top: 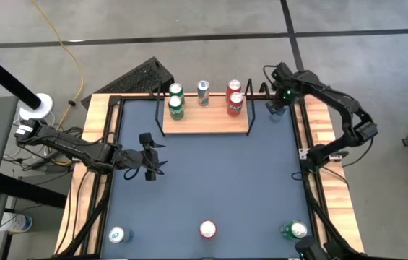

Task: Place canned beverage on shelf
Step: Put the top blue soda can on the shelf aligned with the other blue soda can

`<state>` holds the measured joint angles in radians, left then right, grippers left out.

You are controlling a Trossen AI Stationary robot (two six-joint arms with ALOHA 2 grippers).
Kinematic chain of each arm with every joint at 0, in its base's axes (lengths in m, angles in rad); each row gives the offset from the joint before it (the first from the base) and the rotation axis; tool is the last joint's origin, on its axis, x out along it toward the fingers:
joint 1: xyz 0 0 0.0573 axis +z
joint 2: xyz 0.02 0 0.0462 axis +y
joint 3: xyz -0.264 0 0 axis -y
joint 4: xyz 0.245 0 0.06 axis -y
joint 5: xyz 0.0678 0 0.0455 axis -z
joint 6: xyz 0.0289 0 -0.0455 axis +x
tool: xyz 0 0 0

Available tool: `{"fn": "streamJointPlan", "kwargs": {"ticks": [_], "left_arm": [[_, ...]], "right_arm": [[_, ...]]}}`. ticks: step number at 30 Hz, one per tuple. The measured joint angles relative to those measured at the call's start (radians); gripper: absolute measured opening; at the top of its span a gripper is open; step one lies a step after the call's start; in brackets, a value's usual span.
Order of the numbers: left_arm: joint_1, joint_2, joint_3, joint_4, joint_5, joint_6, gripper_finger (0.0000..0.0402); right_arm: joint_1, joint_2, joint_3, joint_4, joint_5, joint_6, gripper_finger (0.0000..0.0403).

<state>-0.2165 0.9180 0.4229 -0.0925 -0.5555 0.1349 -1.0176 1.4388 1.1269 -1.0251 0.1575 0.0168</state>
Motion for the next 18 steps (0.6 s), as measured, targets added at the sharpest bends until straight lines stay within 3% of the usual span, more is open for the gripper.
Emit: {"fn": "streamJointPlan", "kwargs": {"ticks": [3,11,18], "left_arm": [[0.0,0.0,0.0,0.0,0.0,0.0,0.0282],[0.0,0.0,0.0,0.0,0.0,0.0,0.0282],[0.0,0.0,0.0,0.0,0.0,0.0,0.0282]], "right_arm": [[0.002,0.0,0.03,-0.049,-0.003,0.016,0.0194],[0.07,0.0,0.134,-0.195,0.003,0.062,0.0196],[0.176,0.0,0.28,-0.234,0.108,0.114,0.0196]]}}
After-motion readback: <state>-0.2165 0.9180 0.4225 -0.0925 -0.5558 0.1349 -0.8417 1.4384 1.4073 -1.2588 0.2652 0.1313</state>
